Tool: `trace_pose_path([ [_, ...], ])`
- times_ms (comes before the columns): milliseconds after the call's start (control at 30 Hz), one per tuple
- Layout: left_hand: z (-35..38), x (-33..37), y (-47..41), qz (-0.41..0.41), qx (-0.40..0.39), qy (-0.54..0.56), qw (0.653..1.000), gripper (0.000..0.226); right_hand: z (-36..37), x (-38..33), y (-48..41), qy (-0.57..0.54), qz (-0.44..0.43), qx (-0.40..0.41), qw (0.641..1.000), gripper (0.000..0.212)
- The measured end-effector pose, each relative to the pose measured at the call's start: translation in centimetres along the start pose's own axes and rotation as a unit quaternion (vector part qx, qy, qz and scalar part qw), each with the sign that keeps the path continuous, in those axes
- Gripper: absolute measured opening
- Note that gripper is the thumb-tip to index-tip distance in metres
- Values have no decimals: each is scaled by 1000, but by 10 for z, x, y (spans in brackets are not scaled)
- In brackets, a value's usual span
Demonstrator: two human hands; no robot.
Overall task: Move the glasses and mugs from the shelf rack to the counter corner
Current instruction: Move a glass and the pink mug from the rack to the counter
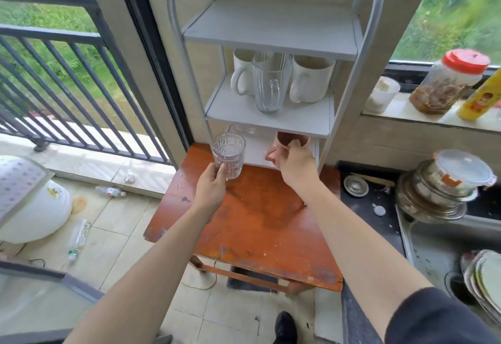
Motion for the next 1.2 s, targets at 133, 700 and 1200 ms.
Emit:
trace_pose_path([
  [133,-16,-4,19,7,16,-5,1000,29,-2,-2,8,18,6,-14,1000,32],
  [700,-25,13,29,18,22,-15,999,30,-6,-1,13,155,26,-11,988,25],
  [1200,-13,14,22,-9,37,-12,999,38,-2,2,7,142,-8,-33,989,30],
])
Point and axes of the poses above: each hand's wrist, its own y-axis away from the middle knuckle, its own z-axis out of the palm, x = y × z, the point moved 9 cm from there along -y, towards the middle knuckle, and after that the axes turned 4 degrees about -z, right-handed, at the moved point
